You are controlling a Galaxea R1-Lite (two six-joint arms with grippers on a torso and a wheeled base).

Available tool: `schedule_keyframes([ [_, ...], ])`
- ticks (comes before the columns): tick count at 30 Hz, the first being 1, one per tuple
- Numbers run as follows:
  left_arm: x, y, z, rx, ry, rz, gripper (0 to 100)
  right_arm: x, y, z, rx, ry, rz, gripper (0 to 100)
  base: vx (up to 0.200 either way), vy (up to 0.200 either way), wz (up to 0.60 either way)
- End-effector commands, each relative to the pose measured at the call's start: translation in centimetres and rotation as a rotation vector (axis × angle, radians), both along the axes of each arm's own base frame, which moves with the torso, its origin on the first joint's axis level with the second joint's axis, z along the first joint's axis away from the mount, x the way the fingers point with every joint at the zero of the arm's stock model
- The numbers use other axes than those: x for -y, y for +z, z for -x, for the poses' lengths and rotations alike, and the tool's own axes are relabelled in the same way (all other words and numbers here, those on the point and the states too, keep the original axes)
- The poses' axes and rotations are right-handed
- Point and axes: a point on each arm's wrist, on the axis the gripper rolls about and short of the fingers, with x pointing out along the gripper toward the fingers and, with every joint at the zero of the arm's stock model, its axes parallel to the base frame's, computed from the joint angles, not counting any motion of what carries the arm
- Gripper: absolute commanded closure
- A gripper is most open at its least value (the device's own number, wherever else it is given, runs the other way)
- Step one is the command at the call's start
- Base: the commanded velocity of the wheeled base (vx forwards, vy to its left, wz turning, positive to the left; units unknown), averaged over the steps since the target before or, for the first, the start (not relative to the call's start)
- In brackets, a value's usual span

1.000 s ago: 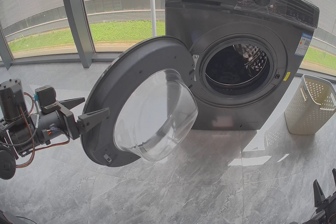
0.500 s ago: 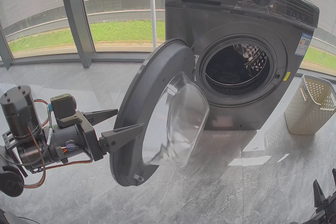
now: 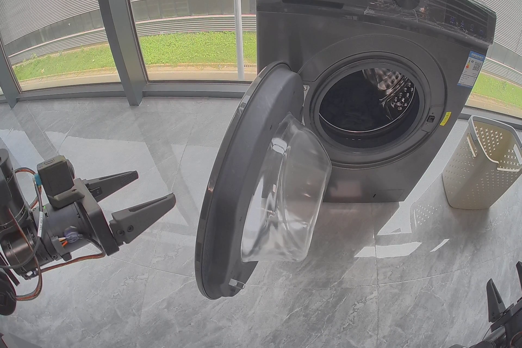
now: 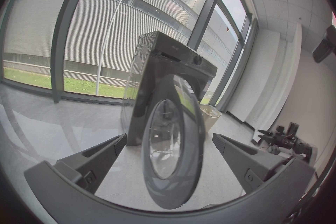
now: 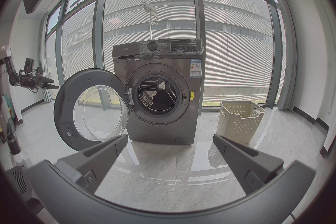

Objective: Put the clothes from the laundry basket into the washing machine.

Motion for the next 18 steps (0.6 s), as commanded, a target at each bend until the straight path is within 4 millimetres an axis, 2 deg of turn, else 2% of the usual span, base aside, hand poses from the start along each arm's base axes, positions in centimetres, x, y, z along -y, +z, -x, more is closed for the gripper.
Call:
schedule_keyframes([
  [1,-0.5,-1.9,-2.0,-0.049,0.080,-0.094,0,0.0,-0.5,0.0,-0.001,0.000,0.000,0,0.000,0.000,0.00],
  [10,0.9,-4.0,-6.4,-0.076,0.152,-0.186,0,0.0,-0.5,0.0,-0.001,0.002,0.002,0,0.000,0.000,0.00],
  [13,2.4,-4.1,-7.4,-0.040,0.155,-0.181,0,0.0,-0.5,0.0,-0.001,0.002,0.002,0,0.000,0.000,0.00],
  [18,5.8,-4.2,-7.3,-0.013,0.093,-0.170,0,0.0,-0.5,0.0,-0.001,0.002,0.000,0,0.000,0.000,0.00],
])
